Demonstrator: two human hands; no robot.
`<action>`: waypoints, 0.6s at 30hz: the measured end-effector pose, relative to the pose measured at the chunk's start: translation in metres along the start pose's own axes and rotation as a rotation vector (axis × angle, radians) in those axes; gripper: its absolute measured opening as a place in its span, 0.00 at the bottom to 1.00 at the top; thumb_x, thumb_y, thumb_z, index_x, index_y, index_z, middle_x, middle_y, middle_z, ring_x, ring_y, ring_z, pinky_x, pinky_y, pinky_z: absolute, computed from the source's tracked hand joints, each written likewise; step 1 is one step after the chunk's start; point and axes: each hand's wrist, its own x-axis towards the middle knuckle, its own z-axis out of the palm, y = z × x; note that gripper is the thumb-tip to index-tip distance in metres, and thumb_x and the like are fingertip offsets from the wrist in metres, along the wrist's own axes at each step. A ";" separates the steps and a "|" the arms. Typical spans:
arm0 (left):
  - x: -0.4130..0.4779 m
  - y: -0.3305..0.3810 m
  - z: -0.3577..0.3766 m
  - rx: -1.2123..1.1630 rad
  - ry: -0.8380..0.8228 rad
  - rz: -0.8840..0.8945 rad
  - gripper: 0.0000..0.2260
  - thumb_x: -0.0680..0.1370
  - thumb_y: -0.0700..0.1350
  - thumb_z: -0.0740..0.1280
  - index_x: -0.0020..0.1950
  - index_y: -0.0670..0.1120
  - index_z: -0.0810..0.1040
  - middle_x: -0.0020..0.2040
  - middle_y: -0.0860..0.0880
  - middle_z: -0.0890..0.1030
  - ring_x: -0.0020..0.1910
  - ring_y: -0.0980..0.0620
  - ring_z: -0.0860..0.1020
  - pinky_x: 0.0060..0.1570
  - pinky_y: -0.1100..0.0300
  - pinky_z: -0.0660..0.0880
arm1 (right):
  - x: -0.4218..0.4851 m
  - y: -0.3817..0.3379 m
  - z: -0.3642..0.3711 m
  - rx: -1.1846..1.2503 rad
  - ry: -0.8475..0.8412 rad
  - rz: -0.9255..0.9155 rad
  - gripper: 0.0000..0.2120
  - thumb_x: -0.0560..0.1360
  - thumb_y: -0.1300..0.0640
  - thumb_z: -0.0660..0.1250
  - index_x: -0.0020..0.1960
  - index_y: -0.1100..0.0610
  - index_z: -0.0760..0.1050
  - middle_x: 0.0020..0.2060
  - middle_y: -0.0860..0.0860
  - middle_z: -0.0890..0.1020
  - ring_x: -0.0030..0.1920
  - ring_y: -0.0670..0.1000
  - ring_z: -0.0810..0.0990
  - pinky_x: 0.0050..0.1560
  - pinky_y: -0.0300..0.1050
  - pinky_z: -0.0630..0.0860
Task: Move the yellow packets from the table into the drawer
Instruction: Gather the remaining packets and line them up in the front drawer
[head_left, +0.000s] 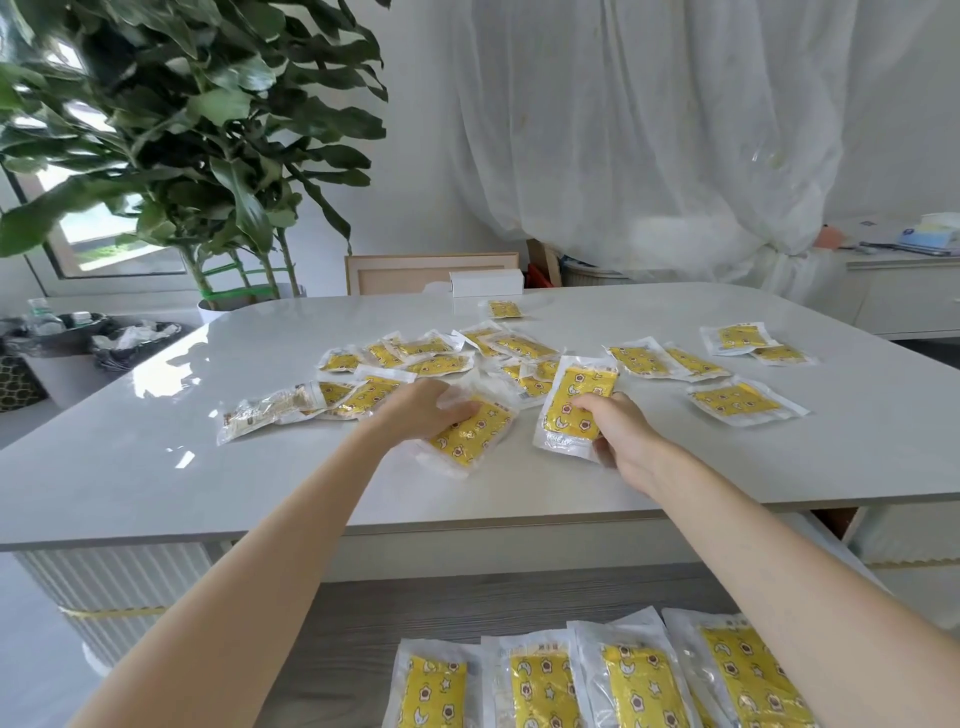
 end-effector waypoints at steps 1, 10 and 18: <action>-0.002 0.002 0.000 -0.010 0.009 0.010 0.22 0.74 0.63 0.64 0.38 0.44 0.69 0.37 0.47 0.75 0.39 0.46 0.74 0.39 0.56 0.68 | -0.004 -0.001 -0.001 0.006 -0.008 -0.001 0.05 0.77 0.54 0.63 0.52 0.53 0.69 0.37 0.49 0.76 0.29 0.45 0.70 0.26 0.36 0.61; -0.036 0.027 0.007 -0.414 0.411 0.093 0.19 0.76 0.49 0.69 0.33 0.48 0.62 0.29 0.53 0.67 0.28 0.54 0.64 0.28 0.62 0.60 | -0.030 -0.004 -0.002 -0.015 -0.053 -0.220 0.15 0.70 0.63 0.74 0.52 0.55 0.72 0.47 0.51 0.82 0.45 0.49 0.80 0.49 0.45 0.77; -0.062 0.023 0.035 -1.092 0.674 0.041 0.10 0.79 0.49 0.65 0.57 0.47 0.73 0.52 0.50 0.79 0.52 0.53 0.78 0.51 0.61 0.73 | -0.046 -0.011 0.019 -0.121 0.000 -0.289 0.14 0.73 0.56 0.71 0.42 0.54 0.64 0.46 0.53 0.76 0.44 0.48 0.74 0.37 0.36 0.67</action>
